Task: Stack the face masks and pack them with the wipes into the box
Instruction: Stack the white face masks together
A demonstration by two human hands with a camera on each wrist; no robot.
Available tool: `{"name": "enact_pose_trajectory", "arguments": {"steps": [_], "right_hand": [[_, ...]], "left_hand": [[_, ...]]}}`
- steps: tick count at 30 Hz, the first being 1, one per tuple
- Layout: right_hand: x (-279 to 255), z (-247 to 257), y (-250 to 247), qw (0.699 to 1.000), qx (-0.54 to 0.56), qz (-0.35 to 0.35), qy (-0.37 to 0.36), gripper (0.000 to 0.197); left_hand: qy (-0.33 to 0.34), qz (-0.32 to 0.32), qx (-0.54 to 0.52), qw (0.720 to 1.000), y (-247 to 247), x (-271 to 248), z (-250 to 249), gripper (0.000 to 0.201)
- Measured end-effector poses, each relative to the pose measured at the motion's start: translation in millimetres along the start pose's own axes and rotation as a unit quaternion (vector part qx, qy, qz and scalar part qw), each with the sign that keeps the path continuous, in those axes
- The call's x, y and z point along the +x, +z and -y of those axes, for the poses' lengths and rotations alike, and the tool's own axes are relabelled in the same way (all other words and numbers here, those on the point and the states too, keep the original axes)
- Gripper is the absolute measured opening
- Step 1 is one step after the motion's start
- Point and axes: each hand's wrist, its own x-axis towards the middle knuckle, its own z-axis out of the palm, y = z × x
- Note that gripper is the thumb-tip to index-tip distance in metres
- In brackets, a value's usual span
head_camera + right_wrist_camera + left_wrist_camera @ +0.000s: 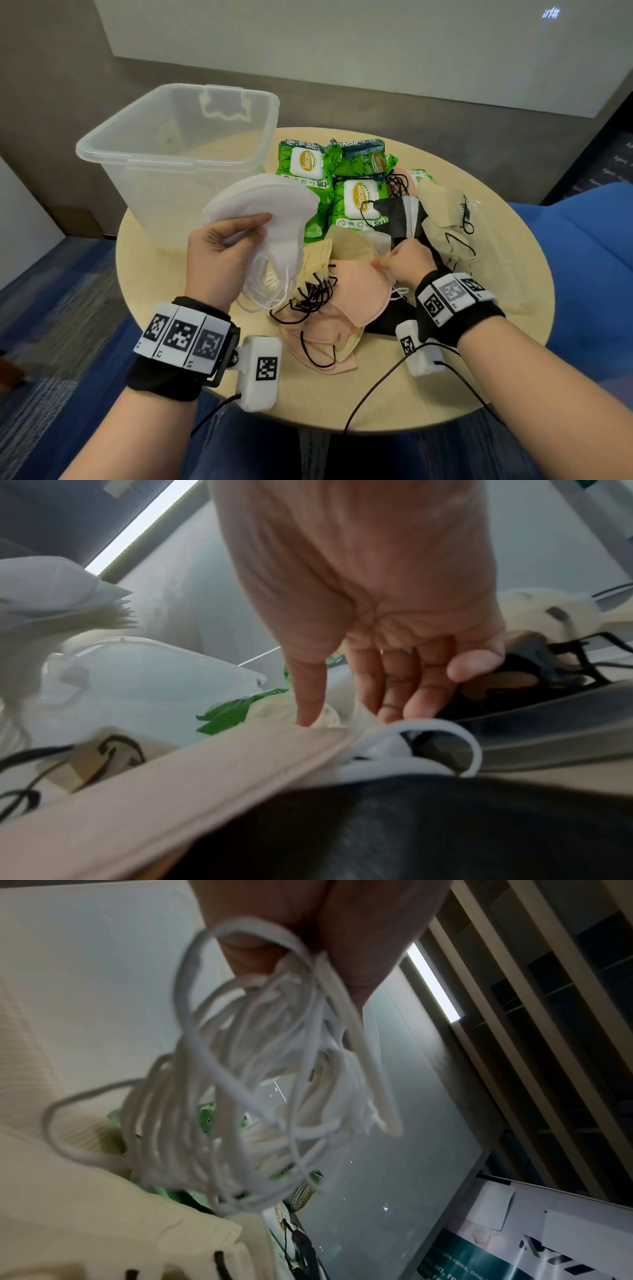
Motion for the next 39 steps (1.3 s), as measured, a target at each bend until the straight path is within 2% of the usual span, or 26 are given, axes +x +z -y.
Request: {"name": "enact_pose_trajectory", "arguments": {"steps": [2, 5, 9, 14, 18, 21, 25, 27, 28, 30, 32, 35, 36, 39], "right_hand": [[1.2, 3.8, 4.9, 0.999, -0.031, 0.030, -0.003, 0.048], [1.2, 10.7, 2.6, 0.999, -0.021, 0.043, -0.010, 0.047], [3.6, 13.5, -1.9, 0.990, 0.102, 0.089, -0.026, 0.037], [-6.5, 23.8, -16.5, 0.951, 0.294, 0.074, -0.057, 0.040], [-9.2, 37.1, -31.8, 0.903, 0.415, 0.083, -0.067, 0.028], [-12.9, 47.9, -44.1, 0.879, 0.458, 0.091, -0.091, 0.053], [-14.4, 55.9, -55.1, 0.888, 0.426, 0.085, -0.148, 0.093], [-17.0, 60.1, -56.2, 0.890, 0.407, 0.128, -0.160, 0.097], [-18.3, 61.3, -56.2, 0.893, 0.393, 0.146, -0.162, 0.093], [-21.4, 62.8, -55.2, 0.908, 0.350, 0.170, -0.157, 0.072], [-22.4, 62.1, -52.1, 0.925, 0.303, 0.173, -0.151, 0.051], [-23.7, 58.9, -48.3, 0.942, 0.263, 0.165, -0.128, 0.030], [-23.3, 57.7, -47.6, 0.943, 0.260, 0.164, -0.127, 0.025], [-21.0, 57.5, -50.1, 0.952, 0.240, 0.120, -0.145, 0.041]], "left_hand": [[0.002, 0.002, 0.002, 1.000, 0.6, -1.1, -0.3, 0.030], [0.001, 0.000, 0.000, 1.000, -1.8, -1.4, 0.0, 0.030], [-0.001, -0.007, 0.001, 1.000, -6.0, -0.7, 1.0, 0.028], [0.000, -0.010, -0.004, 1.000, -8.4, 0.2, -0.4, 0.029], [0.001, -0.012, -0.006, 1.000, -8.4, 0.0, -1.4, 0.028], [0.004, -0.012, -0.008, 1.000, -8.4, 0.1, -1.8, 0.028], [0.009, -0.011, -0.007, 1.000, -9.6, 0.5, -2.7, 0.028], [0.012, -0.009, -0.007, 1.000, -10.3, 0.6, -3.5, 0.029], [0.013, -0.008, -0.006, 1.000, -10.4, 0.7, -3.8, 0.029], [0.013, -0.007, -0.005, 1.000, -10.2, 0.3, -4.2, 0.029], [0.013, -0.009, -0.006, 1.000, -10.1, 0.1, -4.5, 0.029], [0.015, -0.010, -0.005, 1.000, -10.5, 0.2, -4.9, 0.029], [0.017, -0.010, -0.004, 1.000, -10.5, 0.4, -4.9, 0.029], [0.018, -0.011, -0.005, 1.000, -10.6, 0.6, -5.1, 0.029]]}}
